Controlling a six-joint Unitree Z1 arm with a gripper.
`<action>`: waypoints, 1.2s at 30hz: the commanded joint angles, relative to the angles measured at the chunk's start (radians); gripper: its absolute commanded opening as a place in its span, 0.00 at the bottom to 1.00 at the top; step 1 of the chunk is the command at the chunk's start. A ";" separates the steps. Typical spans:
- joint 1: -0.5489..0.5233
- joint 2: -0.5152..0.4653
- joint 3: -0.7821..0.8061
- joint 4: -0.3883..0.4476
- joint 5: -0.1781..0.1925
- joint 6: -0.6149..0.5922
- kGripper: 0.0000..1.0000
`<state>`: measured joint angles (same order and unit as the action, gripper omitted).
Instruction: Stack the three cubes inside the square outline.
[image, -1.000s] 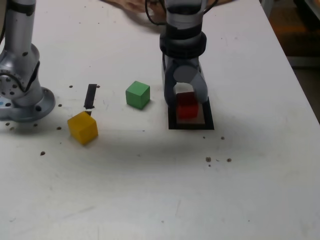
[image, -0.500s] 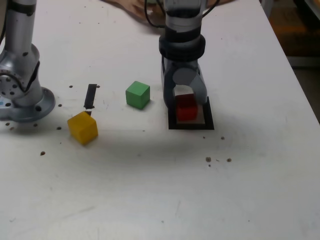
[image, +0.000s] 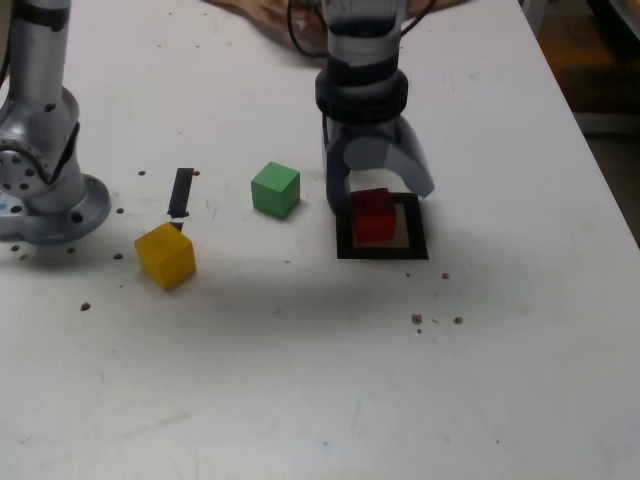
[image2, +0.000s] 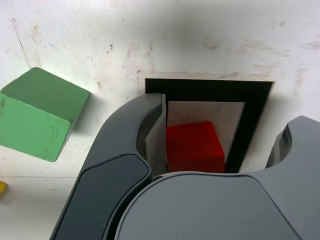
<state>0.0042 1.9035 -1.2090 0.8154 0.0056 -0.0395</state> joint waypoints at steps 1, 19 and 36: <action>0.002 -0.033 -0.006 -0.001 0.017 0.001 0.85; -0.102 -0.454 0.057 0.328 0.147 0.093 0.86; -0.514 -0.567 0.277 0.449 0.077 0.103 0.86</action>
<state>-0.4970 1.3398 -0.9413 1.2719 0.0860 0.0708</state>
